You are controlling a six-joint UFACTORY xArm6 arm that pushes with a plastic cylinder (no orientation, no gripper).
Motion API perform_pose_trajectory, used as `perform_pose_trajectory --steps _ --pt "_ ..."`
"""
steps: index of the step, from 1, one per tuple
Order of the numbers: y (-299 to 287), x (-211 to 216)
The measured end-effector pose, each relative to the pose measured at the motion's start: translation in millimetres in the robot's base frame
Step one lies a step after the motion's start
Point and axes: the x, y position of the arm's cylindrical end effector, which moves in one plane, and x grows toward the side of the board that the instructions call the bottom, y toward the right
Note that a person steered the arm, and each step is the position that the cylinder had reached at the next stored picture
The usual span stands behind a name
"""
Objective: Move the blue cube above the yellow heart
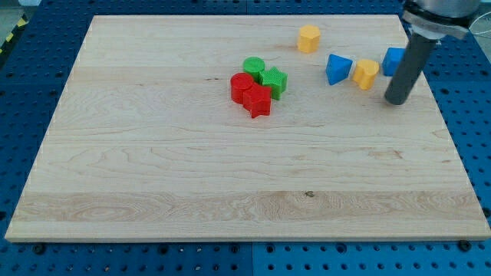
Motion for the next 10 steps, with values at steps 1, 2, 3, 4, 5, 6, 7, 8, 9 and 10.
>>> perform_pose_trajectory --steps 1,2,3,4,5,6,7,8,9,10 --pt "35.5 -12.9" --pt "43.9 -41.9" --pt "43.9 -72.1" --pt "42.6 -75.7" --pt "33.8 -75.7" --pt "22.2 -75.7" --pt "12.1 -75.7" --pt "7.8 -75.7" --pt "-4.3 -75.7" --pt "-16.8 -75.7"
